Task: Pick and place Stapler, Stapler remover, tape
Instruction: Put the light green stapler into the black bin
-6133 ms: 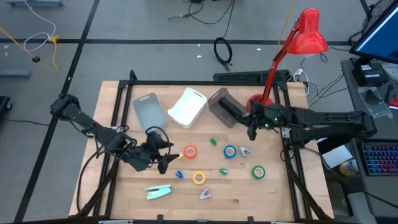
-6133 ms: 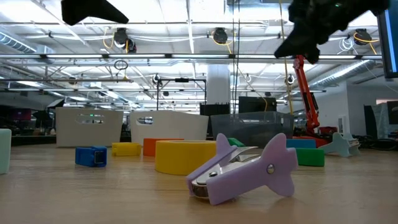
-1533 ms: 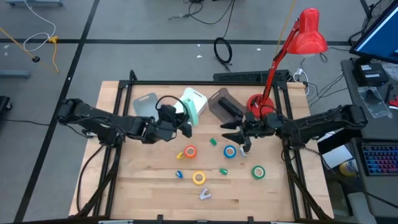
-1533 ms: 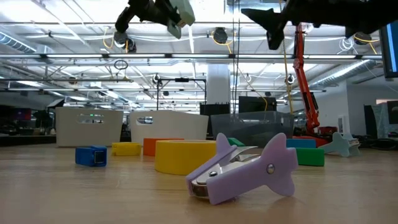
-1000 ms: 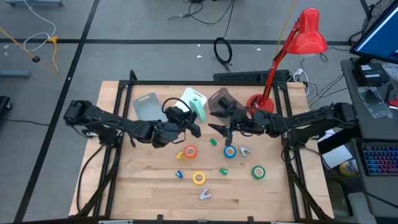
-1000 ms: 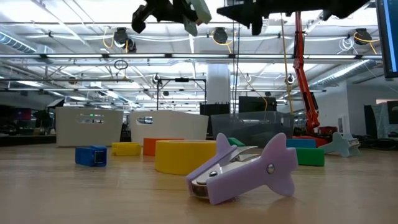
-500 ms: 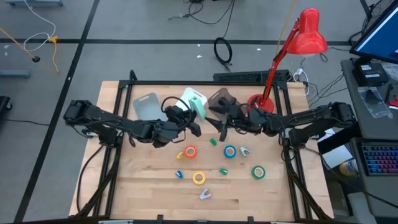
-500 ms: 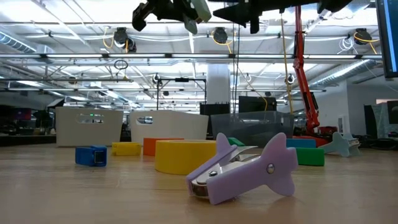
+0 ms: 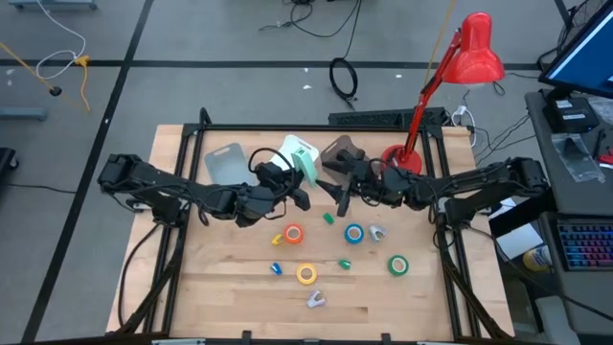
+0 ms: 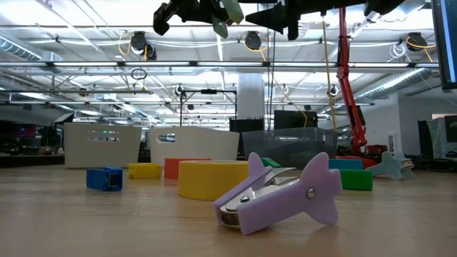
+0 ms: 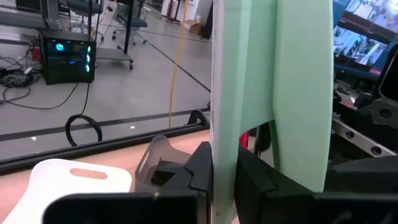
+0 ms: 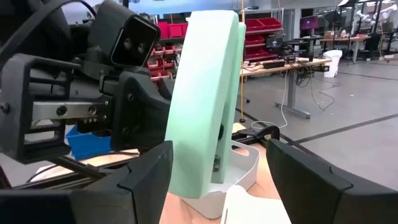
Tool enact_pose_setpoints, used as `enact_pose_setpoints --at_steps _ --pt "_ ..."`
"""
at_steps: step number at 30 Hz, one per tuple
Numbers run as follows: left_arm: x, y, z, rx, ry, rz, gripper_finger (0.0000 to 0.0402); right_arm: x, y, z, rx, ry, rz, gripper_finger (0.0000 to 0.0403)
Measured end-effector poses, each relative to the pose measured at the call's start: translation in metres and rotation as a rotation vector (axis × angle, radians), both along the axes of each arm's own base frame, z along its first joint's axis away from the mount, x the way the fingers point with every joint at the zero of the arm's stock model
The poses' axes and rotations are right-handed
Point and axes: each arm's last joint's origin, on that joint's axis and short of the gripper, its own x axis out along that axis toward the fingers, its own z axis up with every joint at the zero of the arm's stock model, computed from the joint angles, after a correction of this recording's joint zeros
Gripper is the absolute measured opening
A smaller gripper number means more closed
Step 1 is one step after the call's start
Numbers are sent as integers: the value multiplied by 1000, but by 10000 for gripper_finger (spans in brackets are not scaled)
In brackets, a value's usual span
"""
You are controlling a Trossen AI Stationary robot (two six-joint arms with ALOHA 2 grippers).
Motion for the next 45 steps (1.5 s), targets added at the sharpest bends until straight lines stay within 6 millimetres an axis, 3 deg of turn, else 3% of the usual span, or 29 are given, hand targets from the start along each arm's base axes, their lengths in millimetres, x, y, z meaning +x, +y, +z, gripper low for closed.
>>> enact_pose_setpoints --at_steps 7,19,25,36,42,45 --pt "17 0 -13 15 -27 -12 33 4 0 -7 1 19 -5 252" --pt "17 1 -11 10 -48 -13 33 4 -1 -10 10 52 -36 247" --pt "17 1 -11 8 -53 -10 33 4 -4 -9 9 50 -41 216" --pt "18 6 -11 -10 -74 2 33 4 -6 -9 16 41 -51 123" --pt "18 8 -11 -32 -94 4 33 4 -8 -9 47 30 -58 122" --pt "19 9 -11 -37 -95 -10 54 4 -8 -9 52 29 -60 123"
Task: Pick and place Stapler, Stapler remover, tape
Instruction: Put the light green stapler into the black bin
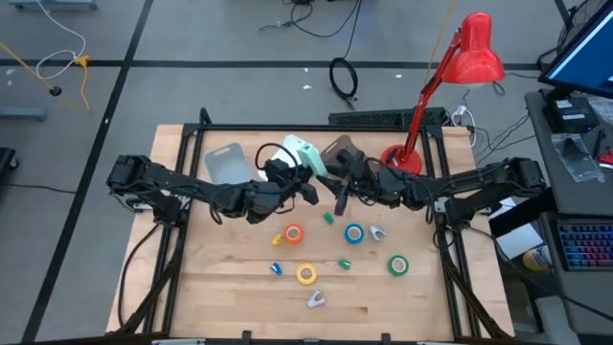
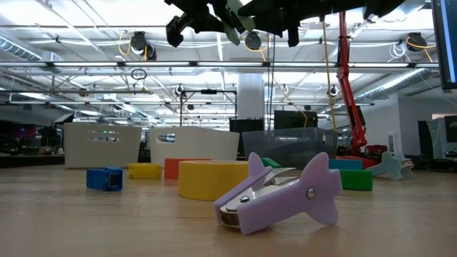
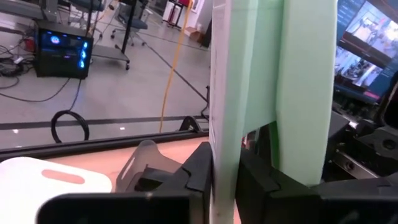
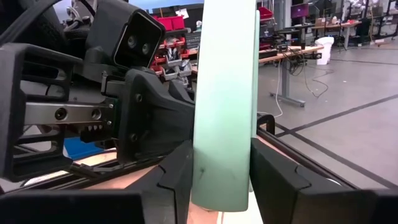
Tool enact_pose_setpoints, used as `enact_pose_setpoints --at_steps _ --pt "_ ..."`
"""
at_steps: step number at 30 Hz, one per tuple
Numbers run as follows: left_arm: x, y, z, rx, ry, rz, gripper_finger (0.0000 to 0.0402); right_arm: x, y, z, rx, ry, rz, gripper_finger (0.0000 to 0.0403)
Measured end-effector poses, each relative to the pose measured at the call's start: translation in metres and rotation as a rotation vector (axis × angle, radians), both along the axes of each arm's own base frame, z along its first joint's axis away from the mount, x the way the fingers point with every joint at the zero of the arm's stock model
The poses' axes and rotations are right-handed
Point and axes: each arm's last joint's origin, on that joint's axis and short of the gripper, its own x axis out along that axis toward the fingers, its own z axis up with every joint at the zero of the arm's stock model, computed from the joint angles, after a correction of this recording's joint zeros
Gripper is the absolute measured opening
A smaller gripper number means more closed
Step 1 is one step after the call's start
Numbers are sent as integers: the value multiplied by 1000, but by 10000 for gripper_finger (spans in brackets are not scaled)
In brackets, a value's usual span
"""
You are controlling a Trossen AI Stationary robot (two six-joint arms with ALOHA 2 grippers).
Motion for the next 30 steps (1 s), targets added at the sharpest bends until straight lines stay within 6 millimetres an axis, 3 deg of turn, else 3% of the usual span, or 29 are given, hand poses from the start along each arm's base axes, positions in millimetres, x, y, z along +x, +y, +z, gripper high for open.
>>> enact_pose_setpoints --at_steps 5,30 --pt "0 1 0 -5 -3 -7 75 0 0 0 2 0 -10 122" --pt "0 0 -2 -50 -20 -7 75 -1 -1 -2 1 24 -51 121"
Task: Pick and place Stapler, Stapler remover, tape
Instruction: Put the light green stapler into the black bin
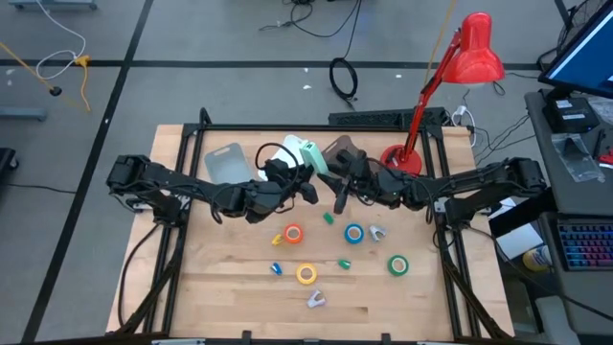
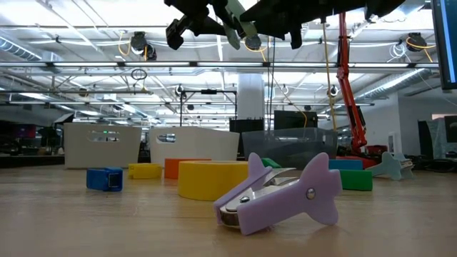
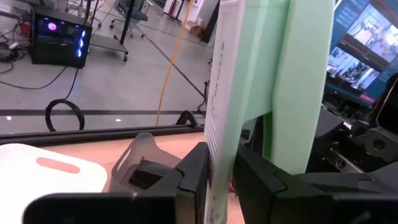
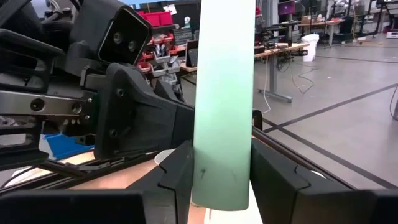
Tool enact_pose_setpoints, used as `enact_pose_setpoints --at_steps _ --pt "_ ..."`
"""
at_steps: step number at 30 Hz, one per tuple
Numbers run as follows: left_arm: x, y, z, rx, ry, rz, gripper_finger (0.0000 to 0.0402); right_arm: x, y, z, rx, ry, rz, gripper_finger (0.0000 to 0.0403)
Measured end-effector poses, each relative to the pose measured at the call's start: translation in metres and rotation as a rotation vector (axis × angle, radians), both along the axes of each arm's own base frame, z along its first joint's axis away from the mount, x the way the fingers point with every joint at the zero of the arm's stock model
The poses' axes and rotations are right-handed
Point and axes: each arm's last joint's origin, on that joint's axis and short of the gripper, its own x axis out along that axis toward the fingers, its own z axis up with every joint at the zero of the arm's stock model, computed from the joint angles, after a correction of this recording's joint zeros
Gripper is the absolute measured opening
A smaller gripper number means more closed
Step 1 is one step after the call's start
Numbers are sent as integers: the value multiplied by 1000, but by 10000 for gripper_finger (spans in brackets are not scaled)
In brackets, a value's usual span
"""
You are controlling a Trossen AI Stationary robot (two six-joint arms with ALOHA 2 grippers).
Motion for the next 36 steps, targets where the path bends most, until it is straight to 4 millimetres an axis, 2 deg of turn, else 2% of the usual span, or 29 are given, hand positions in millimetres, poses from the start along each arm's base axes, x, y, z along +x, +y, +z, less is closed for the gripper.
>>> enact_pose_setpoints --at_steps 7,18,22,30,36 --pt "-2 0 -2 4 35 -3 88 0 -1 0 -4 5 -17 121" --pt "-5 -12 -5 3 76 -40 179 -1 -4 -2 -6 22 -65 121" --pt "-16 -23 0 20 143 -93 200 -5 -9 -1 -26 59 -95 121" --pt "-45 -43 -4 -71 269 -143 207 -29 -22 -2 -35 261 -151 121" --pt "-51 -51 -9 -118 284 -146 207 -40 -43 -10 -3 381 -191 121"
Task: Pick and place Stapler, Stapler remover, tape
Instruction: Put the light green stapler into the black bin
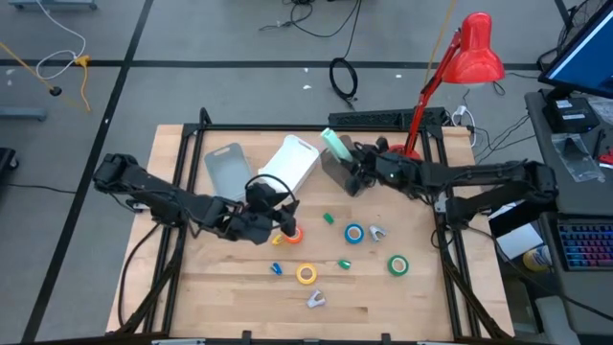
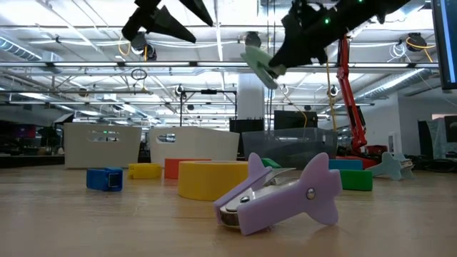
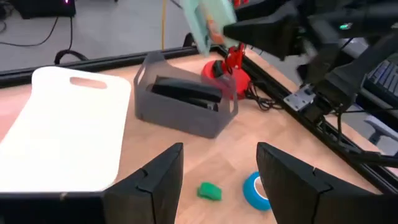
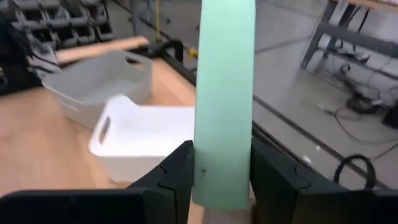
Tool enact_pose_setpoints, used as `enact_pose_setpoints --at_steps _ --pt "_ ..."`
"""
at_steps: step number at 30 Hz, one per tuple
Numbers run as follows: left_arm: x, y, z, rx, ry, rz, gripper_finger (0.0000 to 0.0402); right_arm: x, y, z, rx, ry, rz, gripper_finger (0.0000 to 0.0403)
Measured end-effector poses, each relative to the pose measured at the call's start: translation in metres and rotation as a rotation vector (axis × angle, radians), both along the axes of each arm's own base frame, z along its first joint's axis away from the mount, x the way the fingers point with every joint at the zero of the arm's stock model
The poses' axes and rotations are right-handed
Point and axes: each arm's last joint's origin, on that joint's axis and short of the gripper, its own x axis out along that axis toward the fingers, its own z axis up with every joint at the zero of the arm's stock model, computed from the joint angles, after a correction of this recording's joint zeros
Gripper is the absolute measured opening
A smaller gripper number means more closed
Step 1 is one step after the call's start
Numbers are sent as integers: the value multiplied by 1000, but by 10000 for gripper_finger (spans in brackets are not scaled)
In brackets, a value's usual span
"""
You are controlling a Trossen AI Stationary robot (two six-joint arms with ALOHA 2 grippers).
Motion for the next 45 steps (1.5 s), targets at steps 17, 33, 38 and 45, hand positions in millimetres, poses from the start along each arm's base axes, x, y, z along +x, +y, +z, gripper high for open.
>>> enact_pose_setpoints --at_steps 17,33,38,45 --pt "-12 -3 -10 -15 56 88 207 -13 -49 -39 376 185 32 121" --pt "-14 8 -13 45 87 167 207 -9 -69 -75 497 332 22 123" --pt "-13 15 -13 37 92 191 207 -4 -72 -89 522 383 26 124" --pt "-11 21 -14 26 118 180 207 15 -82 -86 501 452 48 125"
